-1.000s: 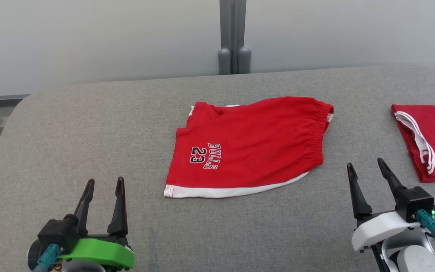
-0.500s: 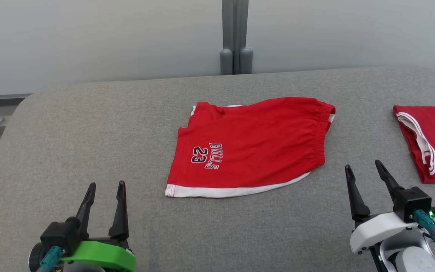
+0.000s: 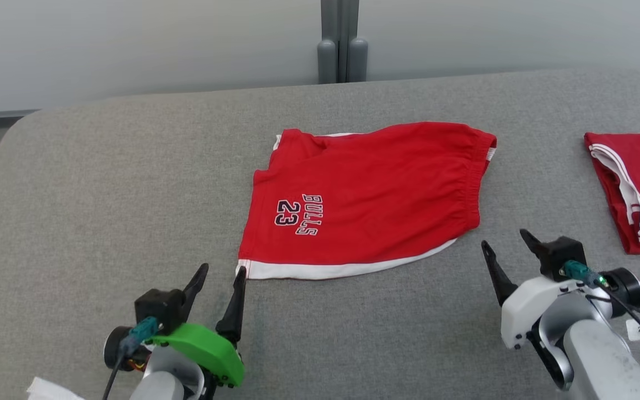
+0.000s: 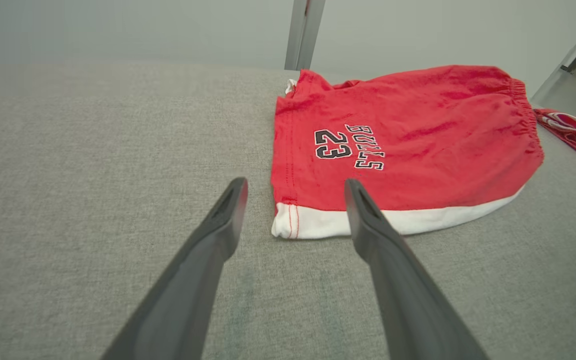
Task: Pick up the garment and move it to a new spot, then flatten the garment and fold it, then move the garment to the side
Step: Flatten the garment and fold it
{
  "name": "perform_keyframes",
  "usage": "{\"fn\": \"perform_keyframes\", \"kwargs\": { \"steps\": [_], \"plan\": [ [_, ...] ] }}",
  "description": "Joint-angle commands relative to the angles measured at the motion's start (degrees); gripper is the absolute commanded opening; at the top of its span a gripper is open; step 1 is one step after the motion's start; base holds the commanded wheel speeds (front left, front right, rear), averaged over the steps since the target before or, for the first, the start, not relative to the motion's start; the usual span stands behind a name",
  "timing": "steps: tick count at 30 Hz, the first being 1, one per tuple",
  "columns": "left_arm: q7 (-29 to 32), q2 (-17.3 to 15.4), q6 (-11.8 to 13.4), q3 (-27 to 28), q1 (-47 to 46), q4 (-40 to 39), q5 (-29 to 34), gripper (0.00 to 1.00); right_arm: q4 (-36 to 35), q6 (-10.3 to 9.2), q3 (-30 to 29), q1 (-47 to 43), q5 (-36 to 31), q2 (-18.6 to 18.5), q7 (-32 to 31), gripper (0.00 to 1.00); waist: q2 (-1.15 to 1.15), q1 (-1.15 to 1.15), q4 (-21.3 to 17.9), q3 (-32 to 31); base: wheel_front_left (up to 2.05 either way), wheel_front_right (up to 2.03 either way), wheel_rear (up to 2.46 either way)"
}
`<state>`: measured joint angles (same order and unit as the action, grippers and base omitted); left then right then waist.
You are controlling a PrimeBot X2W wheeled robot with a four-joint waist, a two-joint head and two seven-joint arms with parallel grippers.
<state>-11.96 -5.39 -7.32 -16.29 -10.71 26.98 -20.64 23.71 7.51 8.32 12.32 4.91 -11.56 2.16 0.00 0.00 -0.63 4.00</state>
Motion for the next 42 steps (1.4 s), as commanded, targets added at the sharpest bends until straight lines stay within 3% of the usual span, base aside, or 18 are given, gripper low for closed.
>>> {"fn": "perform_keyframes", "kwargs": {
  "steps": [1, 14, 20, 30, 31, 32, 33, 34, 42],
  "plan": [
    [0.4, -0.1, -0.2, -0.8, -2.2, 1.9, -0.7, 1.0, 1.8, -0.05, 0.7, 2.3, 0.6, -0.4, 0.6, 1.0, 0.0, 0.0, -0.1, 2.0, 0.0, 0.0, 0.0],
    [-0.1, 1.4, -0.1, -5.9, -12.9, 17.0, -4.1, 1.0, 20.3, -0.05, 5.1, 16.3, 2.6, 0.4, 3.2, 1.0, 0.0, 0.0, 0.0, 7.3, 0.0, 0.0, 0.0],
    [-1.0, 1.8, 0.1, -5.7, -15.0, 21.1, -5.1, 1.0, 24.8, -0.05, 6.4, 19.5, 3.4, 1.1, 5.1, 1.0, 0.0, 0.0, -0.1, 8.5, 0.0, 0.0, 0.0],
    [-1.5, 2.1, 0.0, -6.9, -18.1, 25.6, -6.7, 1.0, 29.2, -0.05, 14.1, 24.7, 7.6, 1.1, 6.0, 1.0, 0.0, 0.0, 0.5, 10.6, 0.0, 0.0, 0.0],
    [-1.3, 2.2, 0.0, -7.3, -18.4, 26.1, -6.8, 1.0, 29.7, -0.05, 14.6, 24.9, 8.0, 1.0, 6.1, 0.96, 0.0, 0.0, 0.6, 10.7, 0.0, 0.0, 0.0],
    [-1.0, 2.2, 0.0, -7.6, -18.6, 26.6, -7.1, 0.77, 30.1, -0.05, 15.2, 25.1, 8.5, 1.1, 6.1, 0.72, 0.0, 0.0, 0.6, 10.7, 0.0, 0.0, 0.0],
    [-0.9, 2.2, -0.1, -8.1, -18.8, 27.1, -7.4, 0.41, 30.5, -0.05, 15.7, 25.2, 9.1, 1.1, 6.2, 0.27, 0.0, 0.0, 0.7, 10.7, 0.0, 0.0, 0.0],
    [-0.7, 2.3, -0.1, -8.6, -18.7, 27.4, -7.7, 0.0, 30.8, -0.05, 16.1, 25.2, 9.6, 0.9, 6.3, 0.0, 0.0, 0.0, 0.7, 10.7, 0.0, 0.0, 0.0],
    [-1.2, 2.5, -0.2, -13.7, -16.6, 25.0, -12.9, 0.0, 30.3, -0.08, 16.5, 23.5, 13.3, -1.0, 9.9, 0.0, 0.0, 0.0, 0.7, 8.4, 0.0, 0.0, 0.0]
  ]
}}
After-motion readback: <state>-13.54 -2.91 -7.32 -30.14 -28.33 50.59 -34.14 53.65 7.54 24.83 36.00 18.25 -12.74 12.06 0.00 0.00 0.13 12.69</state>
